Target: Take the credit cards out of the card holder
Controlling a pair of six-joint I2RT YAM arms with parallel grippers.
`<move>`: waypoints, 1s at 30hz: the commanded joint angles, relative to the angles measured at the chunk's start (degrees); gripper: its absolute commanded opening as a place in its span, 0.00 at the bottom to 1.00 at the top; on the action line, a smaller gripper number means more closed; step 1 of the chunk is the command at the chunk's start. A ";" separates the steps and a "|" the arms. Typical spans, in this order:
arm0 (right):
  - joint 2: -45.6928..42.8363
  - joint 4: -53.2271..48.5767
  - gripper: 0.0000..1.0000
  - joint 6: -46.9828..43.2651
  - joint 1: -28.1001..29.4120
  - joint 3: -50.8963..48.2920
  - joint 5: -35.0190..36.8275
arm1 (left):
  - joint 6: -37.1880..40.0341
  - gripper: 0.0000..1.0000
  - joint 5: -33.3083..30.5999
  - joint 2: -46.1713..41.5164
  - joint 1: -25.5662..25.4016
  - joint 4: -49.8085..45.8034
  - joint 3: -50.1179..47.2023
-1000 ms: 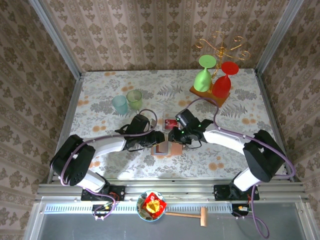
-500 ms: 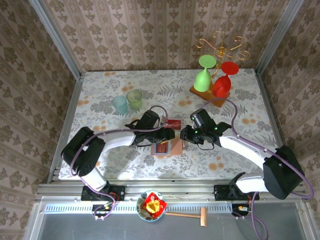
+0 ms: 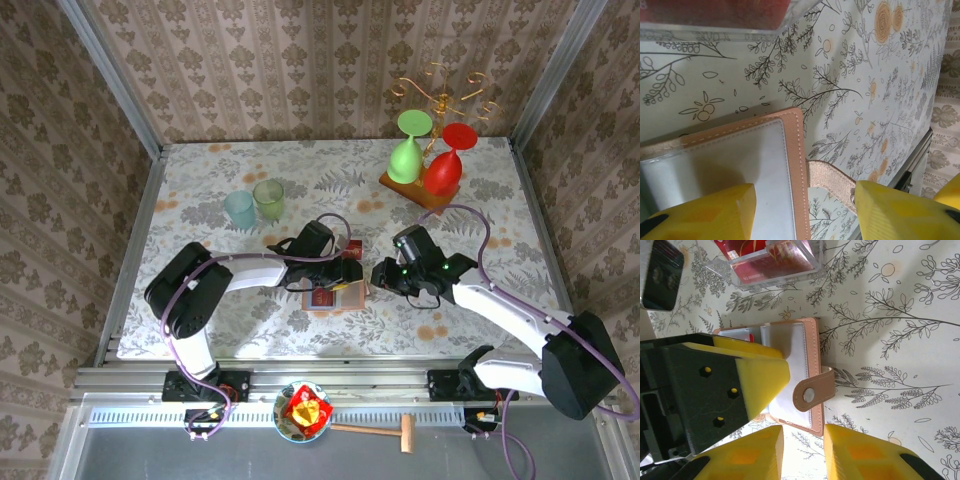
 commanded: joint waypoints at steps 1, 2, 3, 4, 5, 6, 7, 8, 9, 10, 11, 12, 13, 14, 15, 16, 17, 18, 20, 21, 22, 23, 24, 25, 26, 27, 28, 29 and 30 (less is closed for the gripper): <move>-0.42 0.02 0.28 0.76 -0.20 -0.88 0.26 | -0.30 0.55 1.20 -0.10 -0.33 0.72 0.75; -0.30 0.65 0.28 1.05 -0.20 -0.98 -0.15 | -0.47 0.55 1.31 -0.19 -0.31 1.13 0.50; -0.16 1.19 0.28 1.35 -0.20 -1.07 -0.48 | -0.65 0.55 1.29 -0.37 -0.25 1.52 0.20; -0.08 1.82 0.28 1.75 -0.20 -1.19 -0.90 | -0.78 0.55 1.35 -0.61 -0.22 1.85 -0.04; 0.06 2.36 0.28 2.04 -0.20 -1.18 -1.18 | -0.81 0.55 1.31 -0.88 -0.22 2.01 -0.22; 0.24 2.82 0.28 2.35 -0.20 -1.23 -1.51 | -0.83 0.55 1.24 -1.30 -0.17 2.00 -0.43; 0.39 3.16 0.28 2.49 -0.20 -1.16 -1.67 | -0.83 0.55 1.12 -1.72 -0.08 2.05 -0.65; 0.55 3.34 0.28 2.67 -0.12 -1.07 -1.86 | -0.89 0.55 0.90 -2.18 0.03 2.08 -0.86; 0.76 3.63 0.28 2.77 -0.07 -0.85 -2.01 | -0.76 0.55 0.76 -2.78 0.21 2.08 -1.09; 0.98 3.81 0.28 2.79 -0.15 -0.73 -2.16 | -0.74 0.55 0.68 -3.36 0.35 2.01 -1.34; 1.22 3.90 0.28 2.80 -0.04 -0.57 -2.33 | -0.69 0.55 0.59 -3.73 0.52 1.89 -1.51; 1.53 4.04 0.28 2.86 -0.02 -0.38 -2.51 | -0.65 0.55 0.44 -4.35 0.73 1.75 -1.74; 1.83 4.13 0.27 2.84 0.06 -0.12 -2.63 | -0.57 0.55 0.32 -4.87 0.86 1.57 -1.95; 2.17 4.26 0.27 2.86 0.22 0.20 -2.73 | -0.47 0.55 0.12 -5.51 1.03 1.41 -2.19; 2.60 4.35 0.27 2.85 0.45 0.55 -2.74 | -0.32 0.55 -0.07 -6.11 1.26 1.25 -2.56; 3.00 4.49 0.27 2.76 0.65 0.81 -2.80 | -0.21 0.55 -0.28 -6.68 1.37 1.03 -2.87; 3.48 4.70 0.27 2.85 0.89 1.18 -2.88 | -0.13 0.55 -0.53 -7.20 1.60 0.88 -3.31; 4.02 4.78 0.27 2.84 1.18 1.58 -2.92 | -0.12 0.55 -0.73 -7.86 1.78 0.86 -3.85; 5.02 5.09 0.27 2.92 1.72 2.33 -3.01 | -0.03 0.55 -1.09 -8.88 2.23 0.86 -4.96; 5.55 5.18 0.27 2.94 2.14 2.81 -3.00 | -0.04 0.55 -1.13 -9.49 2.48 0.88 -5.62; 6.17 5.37 0.27 2.94 2.45 3.20 -3.04 | -0.04 0.55 -1.21 -9.97 2.73 0.90 -6.21; 6.91 5.52 0.27 2.88 2.93 3.71 -3.09 | -0.04 0.54 -1.37 -10.65 2.98 0.88 -6.94; 7.62 5.76 0.27 2.85 3.41 4.29 -3.09 | -0.04 0.54 -1.52 -11.38 3.20 0.83 -7.68; 8.21 5.90 0.27 2.79 3.78 4.69 -3.01 | 0.01 0.54 -1.66 -12.08 3.47 0.76 -8.38; 8.83 6.18 0.27 2.74 4.29 5.22 -2.92 | -0.04 0.54 -1.82 -12.81 3.74 0.69 -9.14; 9.47 6.39 0.27 2.73 4.66 5.72 -2.83 | 0.03 0.54 -1.96 -13.57 4.04 0.53 -9.93; 10.02 6.48 0.26 2.77 4.96 6.22 -2.78 | 0.05 0.54 -2.08 -14.24 4.37 0.41 -10.50; 10.72 6.61 0.26 2.75 5.27 6.84 -2.74 | 0.20 0.54 -2.18 -14.95 4.79 0.25 -11.21; 10.79 6.51 0.26 2.77 5.59 7.49 -2.78 | 0.44 0.54 -2.31 -15.59 5.13 -0.18 -11.82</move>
